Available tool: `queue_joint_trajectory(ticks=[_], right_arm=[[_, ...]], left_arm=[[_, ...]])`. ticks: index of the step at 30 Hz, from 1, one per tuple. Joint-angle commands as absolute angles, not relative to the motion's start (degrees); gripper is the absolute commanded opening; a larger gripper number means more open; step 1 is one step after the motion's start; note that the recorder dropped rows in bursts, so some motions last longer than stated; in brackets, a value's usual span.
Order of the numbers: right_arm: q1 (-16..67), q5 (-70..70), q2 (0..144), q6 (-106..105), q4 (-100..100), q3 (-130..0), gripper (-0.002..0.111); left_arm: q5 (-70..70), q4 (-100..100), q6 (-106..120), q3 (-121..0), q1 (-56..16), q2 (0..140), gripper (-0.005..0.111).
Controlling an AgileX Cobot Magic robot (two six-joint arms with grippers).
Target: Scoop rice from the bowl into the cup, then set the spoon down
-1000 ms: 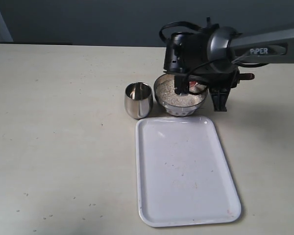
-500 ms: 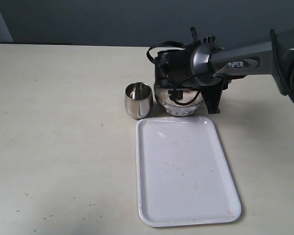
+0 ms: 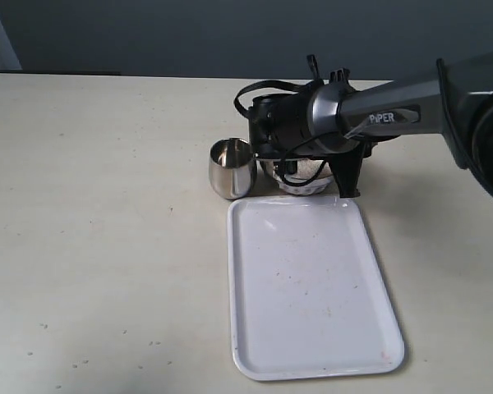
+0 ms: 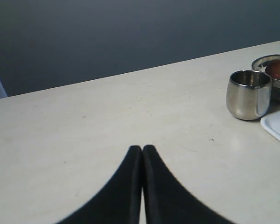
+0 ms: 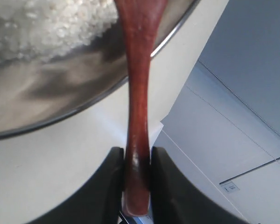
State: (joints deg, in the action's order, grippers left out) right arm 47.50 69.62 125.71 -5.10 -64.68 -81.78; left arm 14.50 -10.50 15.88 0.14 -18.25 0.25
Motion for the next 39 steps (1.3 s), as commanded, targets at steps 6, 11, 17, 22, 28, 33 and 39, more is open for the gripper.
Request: queue_joint_trajectory(ticks=[6,11,17,22,28,33,39], right_arm=[[48.00,69.96,125.87,-3.77,-65.37,-82.09,-0.001],[48.00,69.96,125.87,-2.57,-67.89,-82.09,-0.001],[48.09,69.96,125.97,-2.57,-68.50,-81.98,-0.001],[48.12,69.96,126.98,-2.57,-68.66,-81.98,-0.001],[48.67,69.96,127.57,-2.57,-67.78,-81.98,-0.001],[48.67,69.96,127.57,-3.07,-66.27,-81.98,-0.001],[48.67,69.96,127.57,-5.19,-62.83,-81.98,-0.001]], left_arm=[[13.80,-10.43,15.56,0.00,-18.54,0.00,0.001],[13.80,-10.43,15.56,0.00,-18.54,0.00,0.001],[13.80,-10.43,15.56,0.00,-18.54,0.00,0.001],[13.80,-10.43,15.56,0.00,-18.54,0.00,0.001],[13.80,-10.43,15.56,0.00,-18.54,0.00,0.001],[13.80,-10.43,15.56,0.00,-18.54,0.00,0.001],[13.80,-10.43,15.56,0.00,-18.54,0.00,0.001]])
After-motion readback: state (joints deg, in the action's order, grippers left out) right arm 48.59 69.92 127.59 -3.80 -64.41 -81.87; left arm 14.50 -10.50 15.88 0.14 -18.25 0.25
